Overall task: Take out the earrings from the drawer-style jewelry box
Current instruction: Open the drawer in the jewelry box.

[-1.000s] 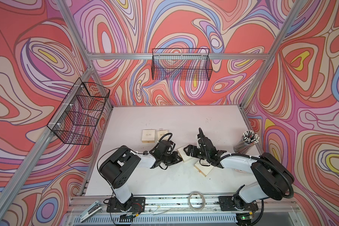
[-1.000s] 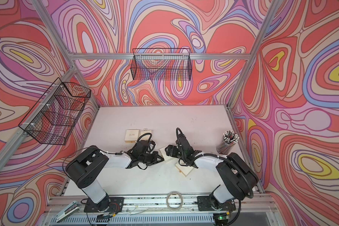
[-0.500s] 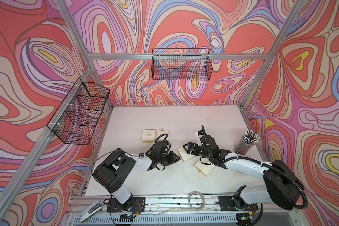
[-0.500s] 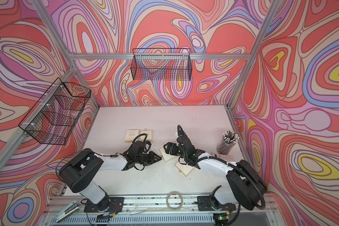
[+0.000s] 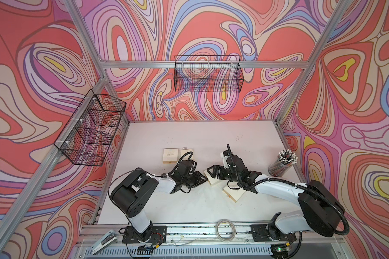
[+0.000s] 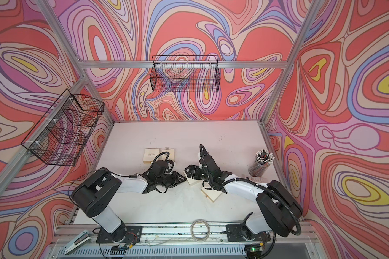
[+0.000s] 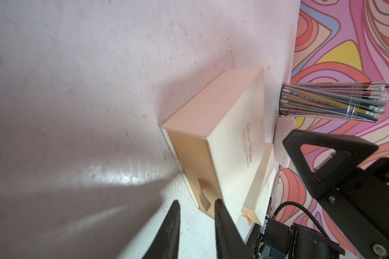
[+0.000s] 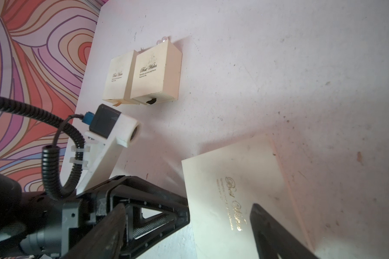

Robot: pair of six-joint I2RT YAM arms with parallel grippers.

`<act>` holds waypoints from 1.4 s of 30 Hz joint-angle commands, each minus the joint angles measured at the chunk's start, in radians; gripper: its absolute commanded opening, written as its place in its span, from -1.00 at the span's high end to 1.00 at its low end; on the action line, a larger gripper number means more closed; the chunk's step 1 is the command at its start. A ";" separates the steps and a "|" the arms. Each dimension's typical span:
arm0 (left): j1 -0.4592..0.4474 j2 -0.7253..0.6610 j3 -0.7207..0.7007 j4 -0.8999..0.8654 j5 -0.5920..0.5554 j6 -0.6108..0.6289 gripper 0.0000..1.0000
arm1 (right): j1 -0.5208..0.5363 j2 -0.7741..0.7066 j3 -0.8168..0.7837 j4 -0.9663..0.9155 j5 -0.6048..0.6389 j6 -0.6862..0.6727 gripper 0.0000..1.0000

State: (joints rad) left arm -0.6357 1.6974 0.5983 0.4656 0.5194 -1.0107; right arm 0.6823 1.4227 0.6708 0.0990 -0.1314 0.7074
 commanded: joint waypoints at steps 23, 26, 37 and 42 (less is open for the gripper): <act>0.002 0.012 0.025 0.010 -0.029 0.003 1.00 | 0.013 0.066 -0.018 0.055 -0.002 0.027 -0.78; 0.002 -0.018 0.013 -0.032 -0.045 0.013 1.00 | 0.013 0.068 -0.026 0.058 0.007 0.036 -0.78; 0.002 -0.065 -0.033 -0.106 -0.080 0.032 1.00 | 0.013 0.088 -0.031 0.034 0.037 0.058 -0.77; 0.004 -0.100 -0.072 -0.118 -0.100 0.028 1.00 | 0.013 0.098 -0.033 0.037 0.041 0.062 -0.76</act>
State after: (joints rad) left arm -0.6357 1.6260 0.5526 0.3977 0.4480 -0.9951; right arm 0.6899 1.4967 0.6598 0.1516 -0.1143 0.7509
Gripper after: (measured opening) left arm 0.047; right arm 0.881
